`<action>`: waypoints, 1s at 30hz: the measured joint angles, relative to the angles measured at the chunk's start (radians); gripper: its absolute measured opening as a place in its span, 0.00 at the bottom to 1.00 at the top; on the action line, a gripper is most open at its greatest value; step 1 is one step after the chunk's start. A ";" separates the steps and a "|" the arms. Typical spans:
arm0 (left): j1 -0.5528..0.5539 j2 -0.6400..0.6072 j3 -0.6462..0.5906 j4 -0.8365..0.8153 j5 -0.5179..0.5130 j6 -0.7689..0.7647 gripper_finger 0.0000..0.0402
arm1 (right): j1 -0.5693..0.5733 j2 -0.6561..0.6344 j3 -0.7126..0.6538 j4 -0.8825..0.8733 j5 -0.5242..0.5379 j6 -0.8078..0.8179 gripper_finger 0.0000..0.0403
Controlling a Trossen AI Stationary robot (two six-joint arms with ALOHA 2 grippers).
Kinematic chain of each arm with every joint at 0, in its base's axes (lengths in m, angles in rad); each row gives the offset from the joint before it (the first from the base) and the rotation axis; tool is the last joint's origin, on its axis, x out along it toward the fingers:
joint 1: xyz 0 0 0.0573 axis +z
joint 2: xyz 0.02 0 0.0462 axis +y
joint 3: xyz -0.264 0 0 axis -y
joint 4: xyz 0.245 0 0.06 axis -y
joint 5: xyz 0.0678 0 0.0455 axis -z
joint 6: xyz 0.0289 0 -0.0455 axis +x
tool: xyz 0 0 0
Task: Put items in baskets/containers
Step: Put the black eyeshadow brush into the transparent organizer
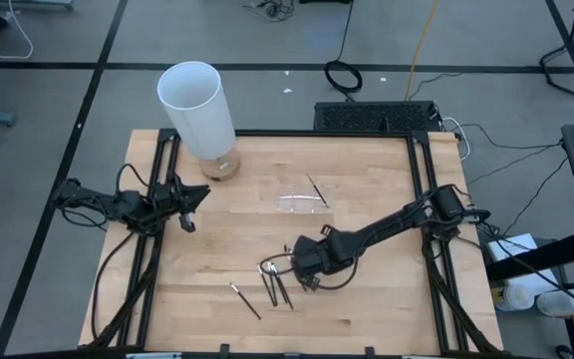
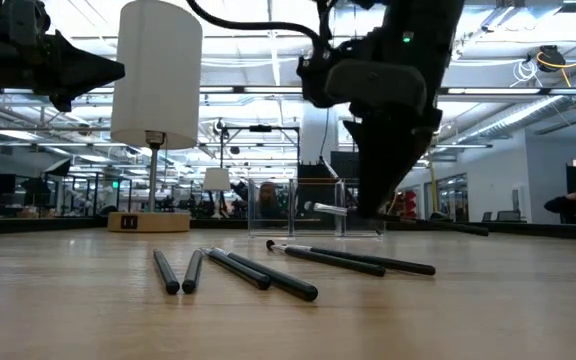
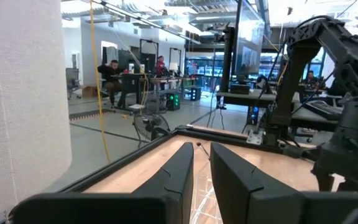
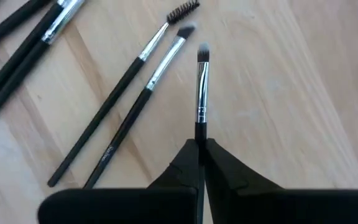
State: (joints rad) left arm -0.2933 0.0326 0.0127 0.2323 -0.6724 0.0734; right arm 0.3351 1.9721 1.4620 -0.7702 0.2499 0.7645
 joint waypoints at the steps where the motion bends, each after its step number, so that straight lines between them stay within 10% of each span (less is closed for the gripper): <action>1: 0.000 0.000 0.000 0.000 0.000 0.000 0.15 | 0.001 -0.005 0.000 0.006 0.010 -0.005 0.00; 22: 0.000 0.000 0.000 -0.030 0.000 0.000 0.15 | 0.002 -0.184 -0.004 0.713 0.441 -0.652 0.00; 30: 0.000 0.000 0.000 -0.040 0.007 0.000 0.15 | -0.089 -0.255 -0.384 1.304 0.418 -0.792 0.00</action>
State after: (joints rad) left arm -0.2932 0.0326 0.0125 0.1925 -0.6649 0.0734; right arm 0.2456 1.7168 1.0776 0.5338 0.6677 -0.0272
